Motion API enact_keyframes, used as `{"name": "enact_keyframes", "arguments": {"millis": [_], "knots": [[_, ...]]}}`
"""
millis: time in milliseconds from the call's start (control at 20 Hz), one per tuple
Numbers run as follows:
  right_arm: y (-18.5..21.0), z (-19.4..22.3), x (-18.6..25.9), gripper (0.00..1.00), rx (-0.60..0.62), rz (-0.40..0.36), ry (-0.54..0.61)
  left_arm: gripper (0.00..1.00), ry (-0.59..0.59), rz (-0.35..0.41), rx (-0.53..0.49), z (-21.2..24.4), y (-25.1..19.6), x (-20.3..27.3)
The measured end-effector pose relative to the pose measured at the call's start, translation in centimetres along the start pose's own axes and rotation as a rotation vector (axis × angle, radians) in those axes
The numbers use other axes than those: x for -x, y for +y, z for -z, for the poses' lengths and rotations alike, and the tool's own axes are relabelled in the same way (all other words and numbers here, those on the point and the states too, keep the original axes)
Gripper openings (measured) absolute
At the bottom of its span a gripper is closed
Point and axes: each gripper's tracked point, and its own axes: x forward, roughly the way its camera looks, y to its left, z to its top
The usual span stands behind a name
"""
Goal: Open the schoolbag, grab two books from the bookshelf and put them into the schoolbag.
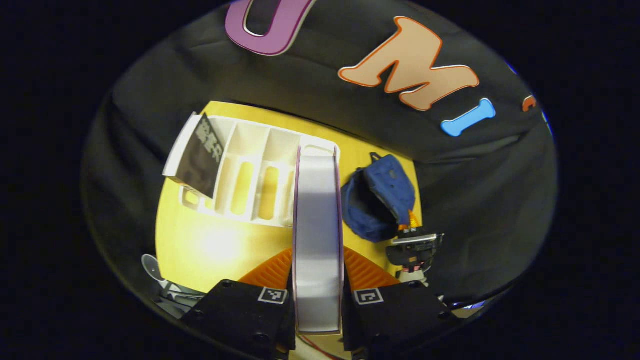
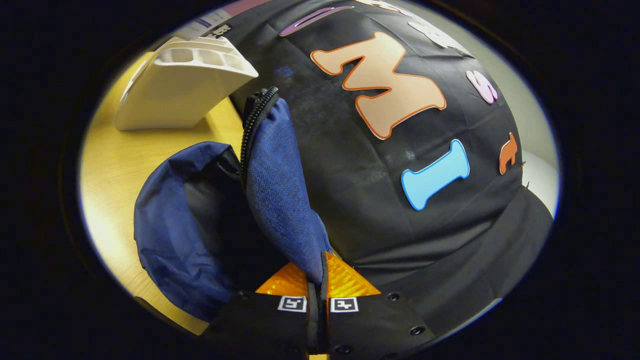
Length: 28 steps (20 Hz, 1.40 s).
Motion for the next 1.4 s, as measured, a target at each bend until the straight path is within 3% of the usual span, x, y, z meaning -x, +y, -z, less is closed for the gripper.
{"name": "enact_keyframes", "arguments": {"millis": [100,200,450,850,1050,1200,1400], "knots": [[0.0,0.0,0.1,0.05,0.003,-0.003,-0.005,0.33,0.014,0.017,0.008,1.1,-0.3,-1.6],[-0.1,0.1,0.1,0.03,0.002,-0.006,-0.008,0.34,0.017,0.043,0.013,1.8,-1.1,-3.0],[-0.5,0.0,0.0,0.03,-0.051,-0.011,-0.007,0.33,-0.076,0.206,0.103,0.5,-5.4,-7.4],[-2.2,0.2,0.0,0.04,-0.196,0.004,0.001,0.33,-0.136,0.287,0.202,1.3,-7.7,-18.2],[-2.9,0.1,-0.2,0.04,-0.29,0.014,0.004,0.33,-0.221,0.365,0.258,1.0,-10.0,-21.8],[-3.4,0.2,-0.3,0.04,-0.342,0.015,0.008,0.33,-0.283,0.371,0.261,0.8,-11.1,-24.6],[-3.5,0.0,-0.3,0.01,-0.376,0.01,0.001,0.35,-0.353,0.311,0.192,0.7,-12.3,-29.4]]}}
